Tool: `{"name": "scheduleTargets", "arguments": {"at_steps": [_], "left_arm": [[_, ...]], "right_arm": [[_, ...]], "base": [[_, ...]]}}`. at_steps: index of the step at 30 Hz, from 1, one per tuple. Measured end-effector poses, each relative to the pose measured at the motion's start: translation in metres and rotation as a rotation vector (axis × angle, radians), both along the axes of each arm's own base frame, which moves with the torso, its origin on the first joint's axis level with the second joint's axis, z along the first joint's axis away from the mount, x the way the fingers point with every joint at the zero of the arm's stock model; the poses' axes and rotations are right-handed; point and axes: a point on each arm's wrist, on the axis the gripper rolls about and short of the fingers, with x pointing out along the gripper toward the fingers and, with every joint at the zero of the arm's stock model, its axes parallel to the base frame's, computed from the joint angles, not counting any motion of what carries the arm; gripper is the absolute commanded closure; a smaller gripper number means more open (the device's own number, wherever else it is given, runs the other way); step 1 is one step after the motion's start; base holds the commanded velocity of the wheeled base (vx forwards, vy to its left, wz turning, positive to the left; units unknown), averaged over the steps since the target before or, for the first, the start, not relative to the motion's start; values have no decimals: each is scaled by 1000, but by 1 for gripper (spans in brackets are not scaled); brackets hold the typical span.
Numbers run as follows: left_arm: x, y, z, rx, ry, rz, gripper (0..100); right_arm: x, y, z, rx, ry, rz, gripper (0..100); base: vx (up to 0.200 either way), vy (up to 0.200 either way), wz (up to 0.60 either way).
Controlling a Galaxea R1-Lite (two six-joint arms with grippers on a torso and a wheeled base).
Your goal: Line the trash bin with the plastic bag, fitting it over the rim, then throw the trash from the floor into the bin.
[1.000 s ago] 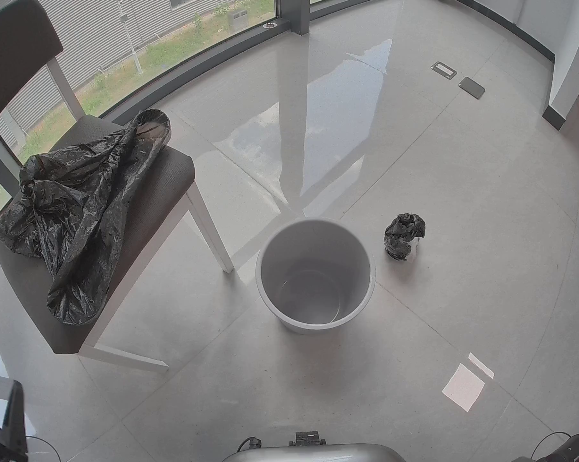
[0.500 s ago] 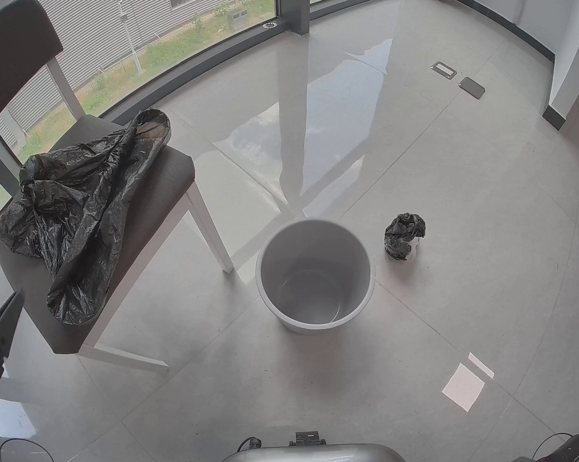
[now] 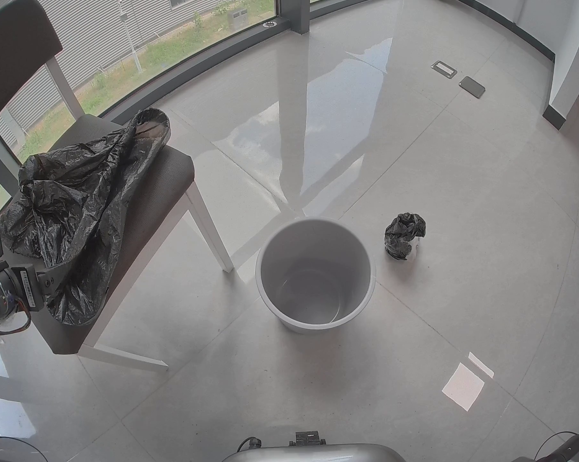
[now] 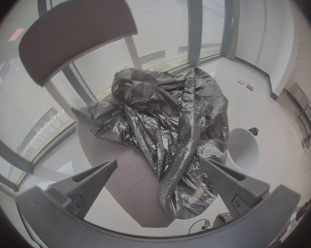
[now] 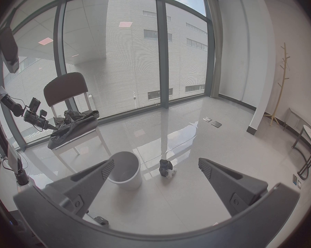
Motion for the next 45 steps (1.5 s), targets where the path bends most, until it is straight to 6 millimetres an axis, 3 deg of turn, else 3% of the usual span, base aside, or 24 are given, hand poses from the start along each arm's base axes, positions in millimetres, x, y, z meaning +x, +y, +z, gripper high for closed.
{"name": "scheduleTargets", "arguments": {"at_steps": [17,45], "left_arm": [[-27,1,21,-90,-119,7,0],[-24,-3,-5,-105,27,-47,0]], "right_arm": [[14,0,-2,2,56,-1,0],[17,0,-4,5,54,-2,0]], "base": [[0,0,0],[0,0,0]]}}
